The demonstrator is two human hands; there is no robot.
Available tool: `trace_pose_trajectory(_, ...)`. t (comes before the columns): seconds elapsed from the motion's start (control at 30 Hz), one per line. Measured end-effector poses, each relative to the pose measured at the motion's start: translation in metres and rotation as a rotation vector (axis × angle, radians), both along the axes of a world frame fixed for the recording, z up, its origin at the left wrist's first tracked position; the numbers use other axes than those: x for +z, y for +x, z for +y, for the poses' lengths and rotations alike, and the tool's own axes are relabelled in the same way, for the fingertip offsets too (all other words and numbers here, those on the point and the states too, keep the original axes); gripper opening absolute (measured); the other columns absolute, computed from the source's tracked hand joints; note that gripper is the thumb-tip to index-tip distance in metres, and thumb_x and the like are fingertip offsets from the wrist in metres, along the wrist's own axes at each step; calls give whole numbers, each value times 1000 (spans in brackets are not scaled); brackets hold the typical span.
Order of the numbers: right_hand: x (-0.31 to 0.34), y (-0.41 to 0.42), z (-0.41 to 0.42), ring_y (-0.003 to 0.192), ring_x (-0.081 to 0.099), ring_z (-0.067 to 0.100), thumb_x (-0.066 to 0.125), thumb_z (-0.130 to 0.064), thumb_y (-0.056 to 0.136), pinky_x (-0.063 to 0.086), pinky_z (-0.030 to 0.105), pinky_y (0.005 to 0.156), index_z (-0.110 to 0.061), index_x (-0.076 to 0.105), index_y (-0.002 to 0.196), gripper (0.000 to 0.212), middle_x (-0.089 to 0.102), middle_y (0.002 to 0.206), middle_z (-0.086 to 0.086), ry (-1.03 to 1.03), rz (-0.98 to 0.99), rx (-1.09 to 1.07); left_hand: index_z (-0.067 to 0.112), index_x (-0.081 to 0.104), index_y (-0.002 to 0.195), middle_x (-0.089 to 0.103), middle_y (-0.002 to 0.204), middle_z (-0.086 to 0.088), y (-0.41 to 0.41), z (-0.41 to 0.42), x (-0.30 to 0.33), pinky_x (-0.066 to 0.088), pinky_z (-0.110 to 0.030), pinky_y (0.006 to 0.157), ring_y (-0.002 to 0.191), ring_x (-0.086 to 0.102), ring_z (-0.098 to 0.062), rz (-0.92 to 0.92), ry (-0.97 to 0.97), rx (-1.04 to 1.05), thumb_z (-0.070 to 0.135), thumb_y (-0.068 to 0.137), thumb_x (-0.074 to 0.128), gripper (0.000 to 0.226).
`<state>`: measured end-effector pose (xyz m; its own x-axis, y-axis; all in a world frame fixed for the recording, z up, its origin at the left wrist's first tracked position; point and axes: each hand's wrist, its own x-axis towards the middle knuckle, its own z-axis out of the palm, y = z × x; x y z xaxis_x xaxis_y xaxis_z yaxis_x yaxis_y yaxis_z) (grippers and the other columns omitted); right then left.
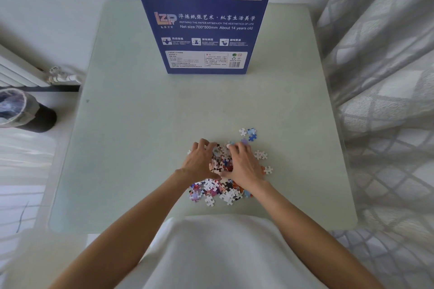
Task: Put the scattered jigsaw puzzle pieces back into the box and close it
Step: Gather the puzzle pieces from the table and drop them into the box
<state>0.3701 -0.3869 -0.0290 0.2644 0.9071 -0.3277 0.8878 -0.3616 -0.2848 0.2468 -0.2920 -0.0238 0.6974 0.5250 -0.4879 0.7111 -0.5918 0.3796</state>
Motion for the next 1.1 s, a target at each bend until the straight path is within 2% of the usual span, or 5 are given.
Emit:
trace_pose_trajectory(0.37,2,8,2,108,56,18,66,-19,83,52,25,81,-10,49,127,48,57,123,6,104,69,-21,21,49,126,58,116,-4,2,5,-2,50,-31,85,99,59,-21,-133,32,148,37,80,70,53)
trace_pose_trajectory(0.63,3,4,4,123,37,25,71,-53,70,44,35,98,-12,33,137,88,37,133,7,-45,49,48,19,62,117,68,111,-2,1,11,3,52,-29,83,95,66,-19,-180,27,164,20,84,67,33)
trace_pose_trajectory(0.9,5,-1,12,112,50,22,65,-34,83,49,27,86,-10,43,130,58,53,123,7,68,46,-28,15,67,110,72,96,-5,-13,22,12,49,-24,70,82,66,-20,-165,3,278,23,86,66,25)
trace_pose_trajectory(1.0,7,4,12,92,60,16,65,-28,85,52,25,76,-11,53,123,43,63,111,4,114,67,-58,11,67,93,69,83,-6,-19,27,13,47,-21,58,67,60,-17,-137,-25,302,24,86,66,15)
trace_pose_trajectory(1.1,11,11,12,61,50,7,64,-30,84,51,24,73,-9,60,111,35,66,96,4,109,112,-110,4,64,86,66,76,-7,-24,30,14,33,-14,47,61,53,-15,-140,-22,323,25,87,65,21)
